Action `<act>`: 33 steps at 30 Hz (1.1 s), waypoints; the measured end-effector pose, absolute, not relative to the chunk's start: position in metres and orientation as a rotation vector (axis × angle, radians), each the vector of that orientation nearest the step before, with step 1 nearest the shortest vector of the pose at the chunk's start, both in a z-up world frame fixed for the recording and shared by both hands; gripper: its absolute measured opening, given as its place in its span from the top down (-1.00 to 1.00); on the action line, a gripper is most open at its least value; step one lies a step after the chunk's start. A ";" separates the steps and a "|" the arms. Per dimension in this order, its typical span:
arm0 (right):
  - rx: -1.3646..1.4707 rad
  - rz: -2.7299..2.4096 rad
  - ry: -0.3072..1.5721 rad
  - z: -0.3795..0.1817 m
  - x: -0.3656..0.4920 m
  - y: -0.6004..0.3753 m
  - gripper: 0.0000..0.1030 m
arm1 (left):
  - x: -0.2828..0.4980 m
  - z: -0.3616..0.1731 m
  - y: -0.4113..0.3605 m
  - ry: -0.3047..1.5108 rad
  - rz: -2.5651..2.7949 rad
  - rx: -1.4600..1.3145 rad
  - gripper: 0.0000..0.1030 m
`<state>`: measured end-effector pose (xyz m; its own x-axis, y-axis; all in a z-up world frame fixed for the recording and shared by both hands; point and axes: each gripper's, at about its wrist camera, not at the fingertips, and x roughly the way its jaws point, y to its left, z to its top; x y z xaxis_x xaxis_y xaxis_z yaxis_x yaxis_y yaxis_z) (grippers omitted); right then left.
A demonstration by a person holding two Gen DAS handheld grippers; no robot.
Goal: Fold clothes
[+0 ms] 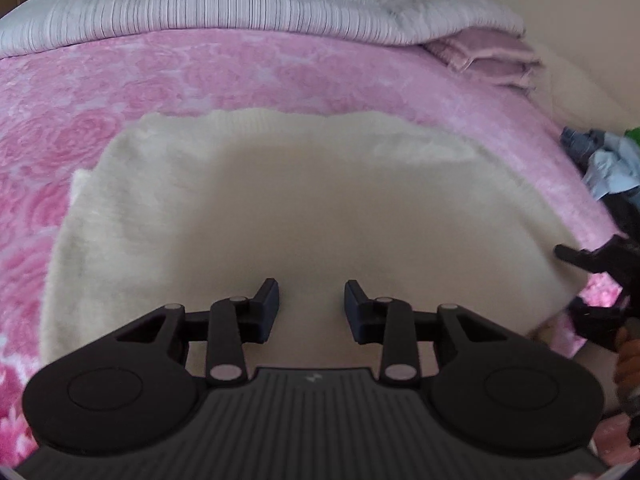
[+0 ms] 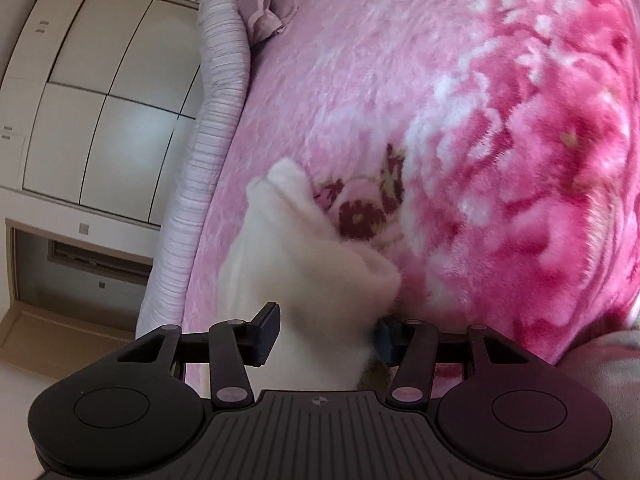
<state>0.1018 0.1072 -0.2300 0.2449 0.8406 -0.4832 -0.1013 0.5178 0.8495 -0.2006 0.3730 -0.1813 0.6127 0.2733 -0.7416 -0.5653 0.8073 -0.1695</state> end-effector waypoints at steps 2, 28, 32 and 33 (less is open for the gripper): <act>0.785 0.752 1.140 -0.229 0.101 0.109 -0.02 | -0.192 -0.183 0.371 0.791 0.508 -0.367 0.40; -0.191 0.871 0.646 -0.145 0.013 0.216 0.72 | -0.297 -0.152 0.423 0.586 0.565 -0.732 0.57; -0.431 1.059 0.419 -0.137 -0.060 0.254 0.73 | -0.327 -0.151 0.433 0.507 0.540 -0.860 0.57; -0.480 1.099 0.403 -0.143 -0.074 0.261 0.73 | -0.332 -0.152 0.434 0.493 0.541 -0.879 0.57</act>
